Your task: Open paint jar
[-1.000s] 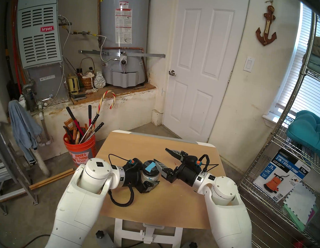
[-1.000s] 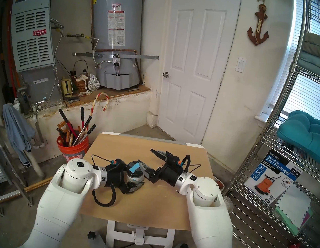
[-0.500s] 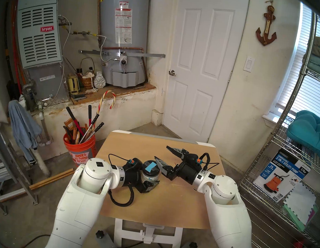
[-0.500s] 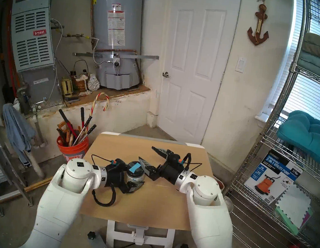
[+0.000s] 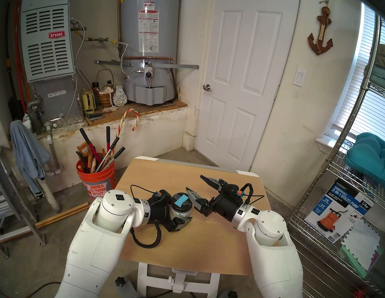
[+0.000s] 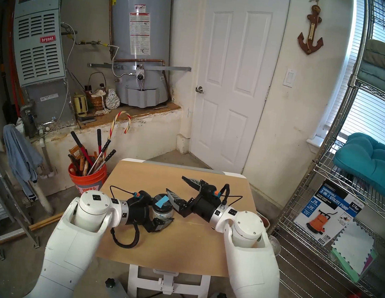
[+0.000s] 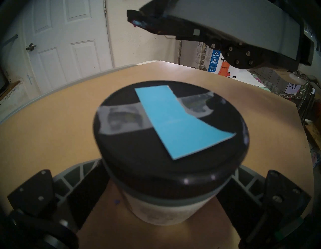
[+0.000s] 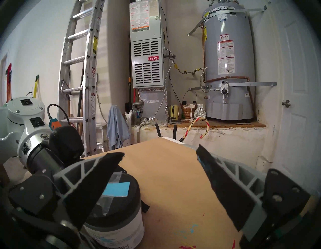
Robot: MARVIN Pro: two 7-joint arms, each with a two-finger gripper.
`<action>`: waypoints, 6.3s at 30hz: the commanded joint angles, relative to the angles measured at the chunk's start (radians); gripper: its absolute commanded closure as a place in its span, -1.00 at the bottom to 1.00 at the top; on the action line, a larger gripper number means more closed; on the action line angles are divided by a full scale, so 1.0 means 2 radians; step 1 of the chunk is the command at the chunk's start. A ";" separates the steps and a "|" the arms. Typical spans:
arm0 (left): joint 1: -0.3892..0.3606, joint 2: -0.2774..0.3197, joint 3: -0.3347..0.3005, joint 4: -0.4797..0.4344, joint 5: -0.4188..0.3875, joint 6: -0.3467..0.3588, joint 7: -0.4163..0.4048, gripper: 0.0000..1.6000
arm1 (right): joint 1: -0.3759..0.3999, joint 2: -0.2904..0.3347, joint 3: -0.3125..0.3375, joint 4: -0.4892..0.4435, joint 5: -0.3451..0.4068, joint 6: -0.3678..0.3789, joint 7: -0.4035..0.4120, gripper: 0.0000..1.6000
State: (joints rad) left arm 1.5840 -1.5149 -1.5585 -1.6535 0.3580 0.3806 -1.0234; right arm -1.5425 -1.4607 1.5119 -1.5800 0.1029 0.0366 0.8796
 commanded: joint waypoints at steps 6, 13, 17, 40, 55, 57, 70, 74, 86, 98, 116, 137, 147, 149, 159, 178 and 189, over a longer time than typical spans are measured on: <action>-0.004 -0.002 0.001 -0.008 0.001 0.000 0.000 -1.00 | -0.020 0.003 0.013 -0.043 0.010 -0.002 0.009 -1.00; 0.003 -0.003 -0.007 -0.020 -0.005 0.009 -0.006 -0.11 | -0.028 0.002 0.020 -0.054 0.009 -0.001 0.013 -1.00; 0.005 -0.003 -0.006 -0.024 -0.001 0.009 -0.006 0.93 | -0.035 0.000 0.022 -0.054 0.008 -0.005 0.015 -1.00; -0.034 0.009 0.005 0.010 -0.006 0.001 -0.050 1.00 | -0.028 -0.002 0.024 -0.045 0.004 -0.006 0.021 -1.00; -0.040 0.008 0.001 0.026 -0.008 -0.007 -0.053 1.00 | -0.024 -0.001 0.026 -0.037 0.004 -0.008 0.021 -1.00; -0.040 0.008 0.001 0.026 -0.010 -0.007 -0.057 1.00 | -0.023 -0.001 0.025 -0.037 0.004 -0.008 0.021 -1.00; -0.035 0.004 -0.004 0.021 -0.009 -0.002 -0.064 1.00 | -0.022 -0.001 0.025 -0.038 0.004 -0.006 0.020 -1.00; -0.035 0.006 -0.005 0.021 -0.010 -0.007 -0.070 1.00 | -0.021 -0.001 0.024 -0.037 0.004 -0.006 0.020 -1.00; -0.036 0.005 -0.007 0.018 -0.006 -0.008 -0.075 1.00 | -0.023 -0.001 0.026 -0.040 0.004 -0.006 0.019 -1.00; -0.038 0.006 -0.006 0.021 -0.002 -0.009 -0.080 -1.00 | -0.023 0.001 0.027 -0.036 0.005 -0.009 0.021 -1.00; -0.024 0.032 -0.020 0.007 -0.001 -0.010 -0.109 -1.00 | -0.024 0.003 0.030 -0.038 0.008 -0.009 0.026 -1.00; -0.057 0.028 -0.032 0.066 -0.037 -0.103 -0.128 -1.00 | -0.028 0.001 0.033 -0.051 0.002 -0.002 0.030 -1.00; -0.091 0.027 -0.039 0.105 -0.051 -0.116 -0.151 -1.00 | -0.028 -0.001 0.031 -0.052 -0.002 0.001 0.026 -1.00; -0.096 0.027 -0.037 0.112 -0.053 -0.117 -0.158 -1.00 | -0.028 -0.001 0.031 -0.052 -0.003 0.001 0.025 -1.00; -0.104 0.018 -0.036 0.132 -0.061 -0.129 -0.171 -1.00 | -0.023 -0.001 0.029 -0.046 -0.004 -0.001 0.021 -1.00; -0.097 0.013 -0.030 0.137 -0.047 -0.124 -0.176 -1.00 | -0.023 0.001 0.029 -0.046 -0.002 0.000 0.020 -1.00; -0.097 0.011 -0.034 0.150 -0.047 -0.127 -0.167 -0.84 | -0.024 0.001 0.031 -0.048 -0.001 0.001 0.024 -1.00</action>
State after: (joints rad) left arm 1.3960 -1.4881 -1.6235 -1.3563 0.2680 0.1328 -1.3625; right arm -1.6010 -1.4556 1.5713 -1.6543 0.0926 0.0389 0.9255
